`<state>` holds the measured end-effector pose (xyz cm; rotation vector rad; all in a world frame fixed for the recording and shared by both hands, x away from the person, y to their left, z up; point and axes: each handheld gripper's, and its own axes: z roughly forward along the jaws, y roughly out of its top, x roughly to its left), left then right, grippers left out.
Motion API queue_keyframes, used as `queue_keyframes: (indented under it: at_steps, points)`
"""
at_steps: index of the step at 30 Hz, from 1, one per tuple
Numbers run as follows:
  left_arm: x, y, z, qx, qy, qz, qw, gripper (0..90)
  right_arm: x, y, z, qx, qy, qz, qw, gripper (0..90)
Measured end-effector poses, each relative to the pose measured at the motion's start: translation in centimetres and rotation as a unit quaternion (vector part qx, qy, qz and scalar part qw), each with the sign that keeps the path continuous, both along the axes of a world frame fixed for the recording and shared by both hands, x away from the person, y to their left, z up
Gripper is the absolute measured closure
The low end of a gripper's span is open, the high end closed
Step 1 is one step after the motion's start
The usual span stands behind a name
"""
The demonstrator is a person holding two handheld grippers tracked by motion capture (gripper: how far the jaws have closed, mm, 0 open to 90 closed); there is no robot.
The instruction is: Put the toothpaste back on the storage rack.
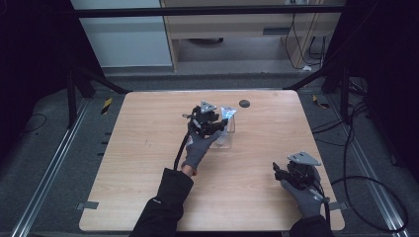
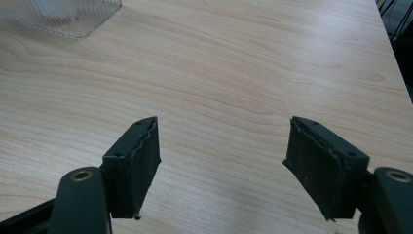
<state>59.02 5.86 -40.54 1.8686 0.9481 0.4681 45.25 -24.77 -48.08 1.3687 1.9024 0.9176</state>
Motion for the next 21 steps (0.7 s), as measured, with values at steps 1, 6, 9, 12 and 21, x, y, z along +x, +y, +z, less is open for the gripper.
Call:
queue_keyframes:
  at_steps: [1, 6, 9, 12, 21]
  points:
    - [-0.4, 0.3, 0.4, 0.002, -0.002, -0.004, 1.0, 52.2, 0.0, 0.0, 0.0, 0.0, 0.0, 0.0, 1.0, 27.8]
    - [-2.8, 2.0, 2.1, 0.017, -0.024, -0.01, 0.9995, 47.7, -0.1, 0.0, 0.1, -0.002, -0.002, -0.002, 1.0, 27.1]
    - [-4.2, 3.5, 2.6, 0.022, -0.025, -0.013, 0.9994, 45.8, -0.1, -0.1, 0.1, -0.002, -0.003, -0.003, 1.0, 26.4]
    - [-5.3, 5.4, 2.6, 0.026, -0.017, -0.01, 0.9995, 44.3, -0.1, -0.1, 0.1, -0.003, -0.005, -0.004, 1.0, 25.6]
    - [-8.5, 11.4, 0.9, 0.05, -0.007, 0.032, 0.9982, 39.3, -0.4, -0.4, -0.1, 0.001, 0.0, -0.013, 0.9999, 23.1]
